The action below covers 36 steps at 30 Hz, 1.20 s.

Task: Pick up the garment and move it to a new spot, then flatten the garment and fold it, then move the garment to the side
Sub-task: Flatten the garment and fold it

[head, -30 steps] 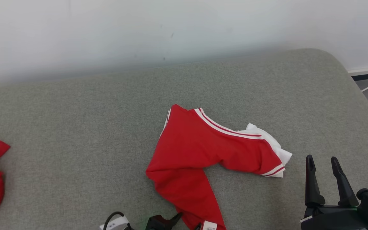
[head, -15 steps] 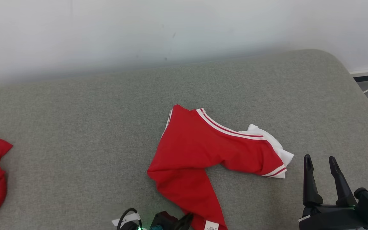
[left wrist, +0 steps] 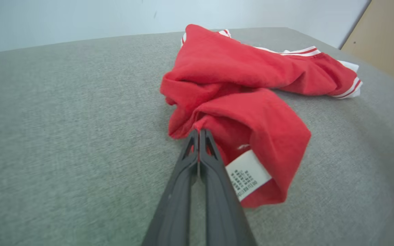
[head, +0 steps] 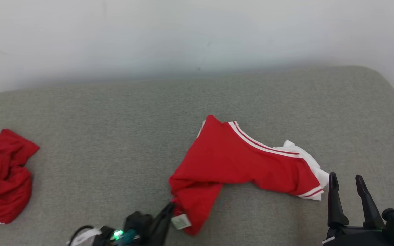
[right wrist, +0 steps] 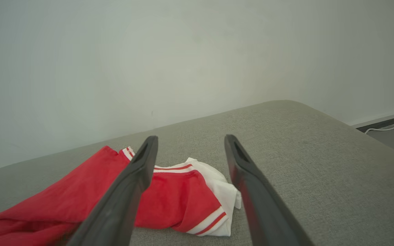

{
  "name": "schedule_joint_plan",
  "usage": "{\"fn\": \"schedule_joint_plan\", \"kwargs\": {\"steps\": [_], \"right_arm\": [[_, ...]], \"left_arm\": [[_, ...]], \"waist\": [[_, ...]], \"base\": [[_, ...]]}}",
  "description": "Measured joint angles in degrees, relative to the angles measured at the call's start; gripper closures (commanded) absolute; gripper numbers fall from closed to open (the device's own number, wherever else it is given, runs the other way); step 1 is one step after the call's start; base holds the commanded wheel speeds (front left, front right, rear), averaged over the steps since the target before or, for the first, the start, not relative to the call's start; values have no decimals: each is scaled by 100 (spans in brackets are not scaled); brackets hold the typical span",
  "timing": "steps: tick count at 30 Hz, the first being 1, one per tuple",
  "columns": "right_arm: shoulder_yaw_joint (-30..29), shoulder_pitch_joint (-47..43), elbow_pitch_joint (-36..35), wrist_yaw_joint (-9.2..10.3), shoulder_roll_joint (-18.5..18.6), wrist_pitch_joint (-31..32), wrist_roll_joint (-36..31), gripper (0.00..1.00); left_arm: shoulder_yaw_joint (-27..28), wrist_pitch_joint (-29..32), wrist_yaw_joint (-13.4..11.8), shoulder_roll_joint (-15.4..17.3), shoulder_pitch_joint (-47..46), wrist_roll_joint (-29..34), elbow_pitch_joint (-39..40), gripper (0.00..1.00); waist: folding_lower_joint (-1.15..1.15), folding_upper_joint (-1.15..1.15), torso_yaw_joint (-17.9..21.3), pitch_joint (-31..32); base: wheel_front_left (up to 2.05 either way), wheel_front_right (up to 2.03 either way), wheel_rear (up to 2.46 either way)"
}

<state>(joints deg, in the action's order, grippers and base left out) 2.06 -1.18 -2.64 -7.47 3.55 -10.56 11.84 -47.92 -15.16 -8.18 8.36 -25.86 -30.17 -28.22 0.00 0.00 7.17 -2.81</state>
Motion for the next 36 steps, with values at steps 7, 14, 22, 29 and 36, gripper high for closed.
{"fn": "schedule_joint_plan", "kwargs": {"steps": [7,14,22,29,36], "right_arm": [[-26,-75,56,0,-19,-12,22,0],[-14,-77,110,0,-23,-12,24,0],[-19,-103,155,0,-1,1,31,0],[-38,-175,161,0,7,54,31,0],[-89,-185,159,0,13,125,31,0]], "left_arm": [[638,3,-227,687,609,-53,595,100],[1157,3,-509,1133,1143,-268,1060,100],[1447,3,-609,1198,1458,-356,1288,0],[2109,3,-708,883,1733,3,1944,0],[3075,3,-703,464,2199,588,2536,0]], "waist": [[0,0,-285,112],[0,0,-460,173],[0,0,-488,237],[0,0,-544,270],[0,0,-618,278]], "base": [[0,0,0],[0,0,0],[0,0,0],[0,0,0],[0,0,0]]}}
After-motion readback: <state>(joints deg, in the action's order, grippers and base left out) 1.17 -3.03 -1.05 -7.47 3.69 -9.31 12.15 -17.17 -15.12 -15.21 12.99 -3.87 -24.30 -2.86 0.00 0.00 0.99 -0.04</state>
